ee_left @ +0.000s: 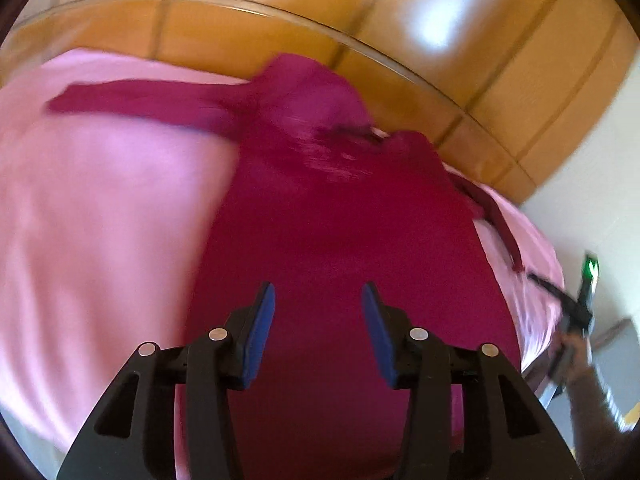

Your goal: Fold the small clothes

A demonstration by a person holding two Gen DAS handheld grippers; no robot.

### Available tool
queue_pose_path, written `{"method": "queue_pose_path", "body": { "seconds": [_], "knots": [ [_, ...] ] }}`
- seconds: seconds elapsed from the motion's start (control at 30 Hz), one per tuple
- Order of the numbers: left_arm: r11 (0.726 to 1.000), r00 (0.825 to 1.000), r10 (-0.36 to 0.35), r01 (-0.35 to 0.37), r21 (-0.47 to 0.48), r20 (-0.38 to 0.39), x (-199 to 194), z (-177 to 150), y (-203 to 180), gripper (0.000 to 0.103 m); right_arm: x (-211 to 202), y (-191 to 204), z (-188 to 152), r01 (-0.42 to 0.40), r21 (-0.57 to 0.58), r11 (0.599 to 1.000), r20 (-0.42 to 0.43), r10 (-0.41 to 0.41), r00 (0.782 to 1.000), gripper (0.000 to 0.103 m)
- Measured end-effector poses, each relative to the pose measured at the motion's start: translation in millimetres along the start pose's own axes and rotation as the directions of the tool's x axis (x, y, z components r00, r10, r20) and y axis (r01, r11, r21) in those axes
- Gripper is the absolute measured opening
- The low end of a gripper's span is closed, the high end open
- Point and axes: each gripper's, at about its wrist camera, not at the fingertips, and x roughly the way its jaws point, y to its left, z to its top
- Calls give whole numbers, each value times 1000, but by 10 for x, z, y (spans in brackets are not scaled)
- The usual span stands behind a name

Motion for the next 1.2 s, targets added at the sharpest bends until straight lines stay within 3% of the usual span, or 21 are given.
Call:
{"method": "queue_pose_path", "body": {
  "seconds": [0.13, 0.17, 0.2, 0.23, 0.3, 0.4, 0.57, 0.67, 0.77, 0.97, 1.03, 1.07, 1.1, 1.13, 1.2],
  "knots": [
    [997, 998, -36, 39, 67, -45, 465, 118, -405, 44, 512, 7, 231, 89, -28, 996, -16, -89, 996, 50],
    [996, 998, -41, 45, 76, -54, 552, 150, -475, 49, 600, -12, 259, 100, -24, 995, -24, -100, 995, 42],
    [995, 997, -48, 53, 88, -62, 631, 171, -549, 50, 672, -32, 284, 113, -22, 993, -35, -114, 993, 16],
    [993, 996, -50, 57, 103, -67, 706, 197, -622, 50, 727, -44, 323, 146, -37, 989, -40, -147, 988, 5],
    [989, 996, -43, 54, 138, -79, 803, 208, -713, 50, 687, -211, 371, 183, -46, 982, -4, -184, 983, 5],
    [981, 994, -33, 51, 187, -99, 946, 252, -822, 50, 282, -385, 572, 212, -31, 977, 106, -208, 972, 5],
    [979, 991, -23, 49, 199, -131, 1118, 282, -836, 50, -182, -811, 924, 172, 62, 983, 163, -180, 970, 5],
    [980, 990, -21, 48, 194, -139, 1181, 290, -822, 50, -161, -1102, 1173, 150, 149, 977, 116, -168, 979, 5],
    [980, 990, -22, 48, 192, -137, 1189, 313, -818, 50, 152, -1363, 1390, 206, 194, 959, 45, -218, 975, 5],
    [984, 990, -30, 55, 172, -140, 1168, 344, -748, 50, 894, -1757, 1465, 385, 225, 895, -114, -368, 923, 5],
    [986, 989, -41, 63, 154, -139, 1112, 352, -711, 50, 1128, -1771, 1473, 407, 219, 887, -148, -382, 912, 14],
    [988, 990, -47, 66, 138, -133, 1061, 373, -661, 53, 1182, -1740, 1460, 414, 213, 885, -154, -388, 909, 34],
    [990, 991, -52, 68, 124, -127, 1024, 389, -617, 62, 1211, -1677, 1431, 423, 205, 883, -148, -399, 905, 65],
    [993, 993, -51, 61, 96, -105, 938, 416, -514, 65, 1211, -1617, 1403, 423, 201, 884, -137, -402, 905, 74],
    [998, 998, -19, 22, 53, -62, 776, 492, -286, 67, 1059, -1379, 1335, 434, 169, 885, -68, -429, 901, 80]
  ]
}}
